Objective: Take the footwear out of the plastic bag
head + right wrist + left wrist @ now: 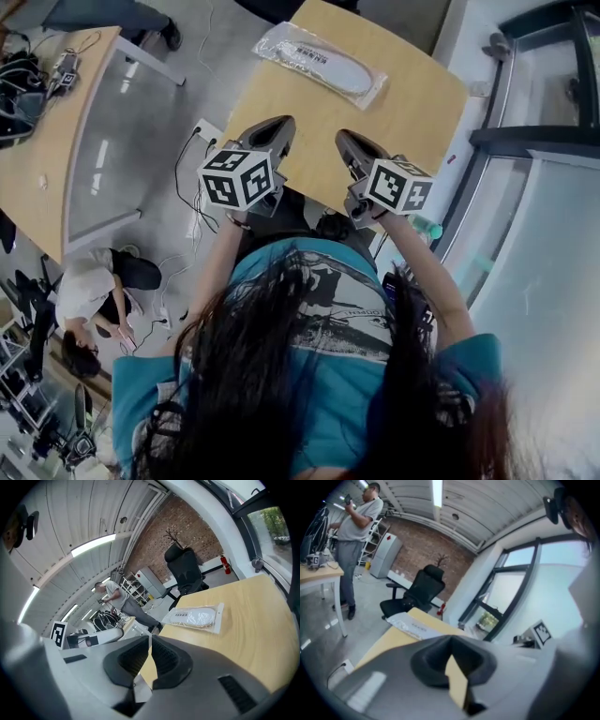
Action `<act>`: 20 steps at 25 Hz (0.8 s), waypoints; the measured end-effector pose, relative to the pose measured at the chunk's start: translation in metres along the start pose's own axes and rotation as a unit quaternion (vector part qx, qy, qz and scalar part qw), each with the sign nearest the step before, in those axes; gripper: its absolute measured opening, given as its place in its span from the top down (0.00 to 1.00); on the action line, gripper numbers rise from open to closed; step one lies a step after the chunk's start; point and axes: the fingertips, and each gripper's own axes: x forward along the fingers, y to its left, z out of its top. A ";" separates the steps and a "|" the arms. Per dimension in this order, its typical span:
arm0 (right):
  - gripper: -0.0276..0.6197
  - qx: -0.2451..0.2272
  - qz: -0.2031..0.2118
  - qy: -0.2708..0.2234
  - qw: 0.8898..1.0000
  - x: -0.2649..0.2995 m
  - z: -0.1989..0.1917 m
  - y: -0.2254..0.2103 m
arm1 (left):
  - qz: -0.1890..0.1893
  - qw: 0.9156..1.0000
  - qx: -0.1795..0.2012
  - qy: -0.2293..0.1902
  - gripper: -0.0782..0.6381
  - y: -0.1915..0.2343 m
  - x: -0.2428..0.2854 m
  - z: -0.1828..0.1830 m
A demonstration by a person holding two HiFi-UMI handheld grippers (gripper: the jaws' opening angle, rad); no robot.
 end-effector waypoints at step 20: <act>0.91 0.077 -0.127 -0.049 0.988 0.034 0.018 -0.019 | -0.106 0.990 0.000 0.088 0.89 0.060 0.060 0.031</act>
